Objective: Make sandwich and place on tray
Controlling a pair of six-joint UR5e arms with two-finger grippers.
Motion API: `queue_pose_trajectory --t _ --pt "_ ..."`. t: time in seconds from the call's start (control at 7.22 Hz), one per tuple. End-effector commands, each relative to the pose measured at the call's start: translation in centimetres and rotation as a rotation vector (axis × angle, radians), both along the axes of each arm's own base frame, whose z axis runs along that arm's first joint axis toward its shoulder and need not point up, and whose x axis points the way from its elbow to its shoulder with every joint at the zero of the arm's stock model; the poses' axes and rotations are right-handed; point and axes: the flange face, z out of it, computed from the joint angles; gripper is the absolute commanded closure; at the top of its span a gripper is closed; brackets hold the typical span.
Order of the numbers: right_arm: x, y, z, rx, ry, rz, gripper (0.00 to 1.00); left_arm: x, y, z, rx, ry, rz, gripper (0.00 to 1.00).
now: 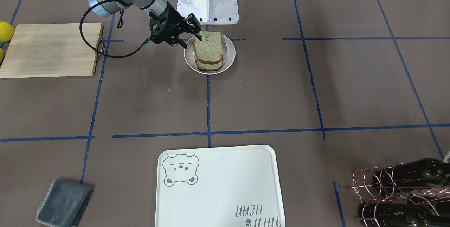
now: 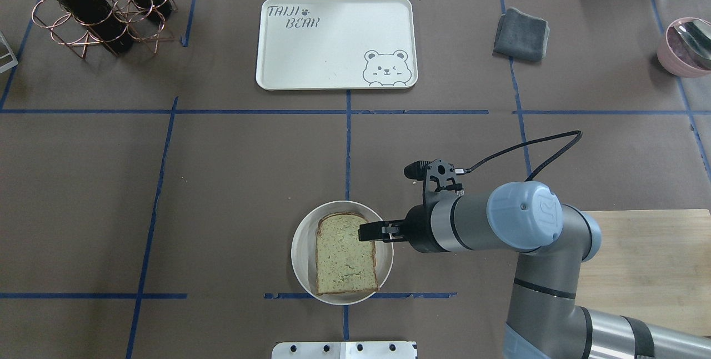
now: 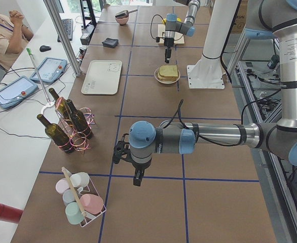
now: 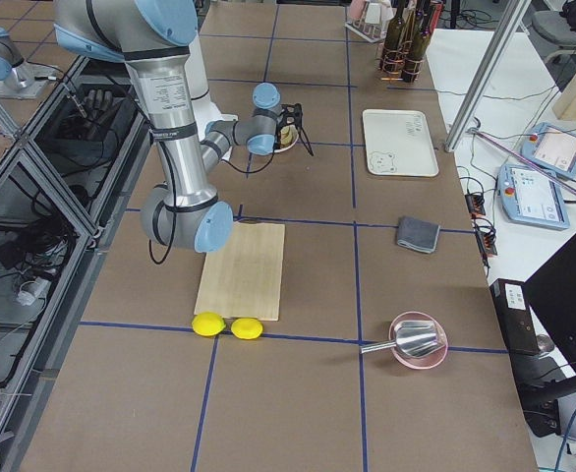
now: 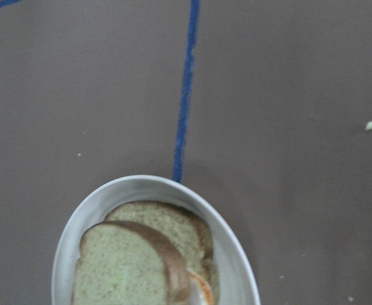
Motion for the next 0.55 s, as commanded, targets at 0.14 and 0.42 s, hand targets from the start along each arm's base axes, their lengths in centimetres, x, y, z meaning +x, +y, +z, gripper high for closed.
queue_pose_trajectory --t 0.14,0.42 --pt "7.7 -8.1 1.7 0.081 0.233 -0.054 0.0 0.1 -1.6 -2.4 0.066 -0.001 -0.001 0.0" --pt "16.4 -12.9 7.6 0.152 0.318 -0.14 0.0 -0.1 -3.4 -4.1 0.262 -0.013 -0.003 0.0"
